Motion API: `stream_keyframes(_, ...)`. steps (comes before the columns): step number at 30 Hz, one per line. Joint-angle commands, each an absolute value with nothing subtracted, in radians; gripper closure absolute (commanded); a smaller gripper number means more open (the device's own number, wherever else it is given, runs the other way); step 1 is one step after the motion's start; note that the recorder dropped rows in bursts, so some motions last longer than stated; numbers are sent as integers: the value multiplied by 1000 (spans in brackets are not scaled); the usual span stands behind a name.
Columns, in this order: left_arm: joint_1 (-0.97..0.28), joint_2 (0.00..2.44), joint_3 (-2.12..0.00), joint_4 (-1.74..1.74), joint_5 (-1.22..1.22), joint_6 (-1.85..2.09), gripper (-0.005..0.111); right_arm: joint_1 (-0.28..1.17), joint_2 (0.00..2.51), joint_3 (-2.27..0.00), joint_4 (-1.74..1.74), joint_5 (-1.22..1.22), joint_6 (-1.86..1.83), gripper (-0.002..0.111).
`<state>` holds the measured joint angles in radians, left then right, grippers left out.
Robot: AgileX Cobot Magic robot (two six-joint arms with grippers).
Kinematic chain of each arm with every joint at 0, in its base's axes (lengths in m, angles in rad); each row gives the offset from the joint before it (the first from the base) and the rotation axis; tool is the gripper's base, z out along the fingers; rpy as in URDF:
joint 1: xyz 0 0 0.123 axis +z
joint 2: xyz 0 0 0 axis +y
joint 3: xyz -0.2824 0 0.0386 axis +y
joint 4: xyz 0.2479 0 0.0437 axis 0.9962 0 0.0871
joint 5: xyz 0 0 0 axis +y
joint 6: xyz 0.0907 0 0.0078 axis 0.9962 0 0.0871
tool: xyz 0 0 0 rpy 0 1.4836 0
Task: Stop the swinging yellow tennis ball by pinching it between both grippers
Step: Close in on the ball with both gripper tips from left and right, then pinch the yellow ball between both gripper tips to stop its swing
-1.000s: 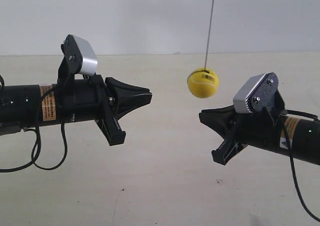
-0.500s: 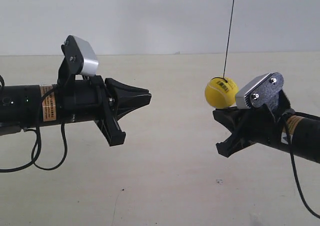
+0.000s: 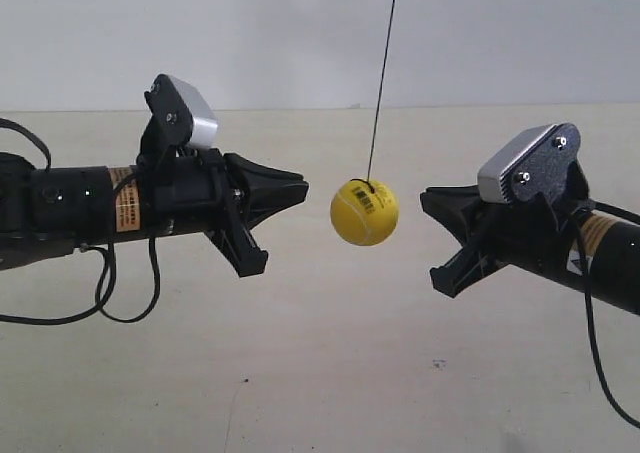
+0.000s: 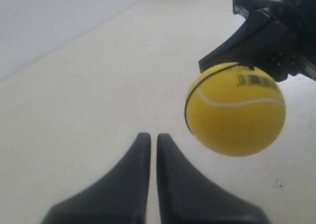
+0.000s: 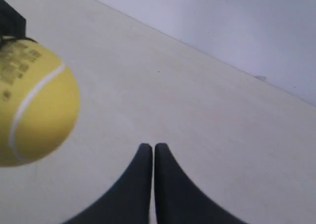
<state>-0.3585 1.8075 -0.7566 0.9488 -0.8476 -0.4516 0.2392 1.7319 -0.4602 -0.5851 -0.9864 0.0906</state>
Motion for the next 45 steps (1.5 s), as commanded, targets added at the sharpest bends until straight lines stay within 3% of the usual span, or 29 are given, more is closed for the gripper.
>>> stream_keyframes(1, -373, 1827, -787, 984, -873, -468, 102, 242, 1722, -465, -609, -1008, 99, 108)
stream_keyframes(45, -486, 1827, -792, 991, -865, -426, 102, 242, 1715, -465, -697, -1012, 120, 108)
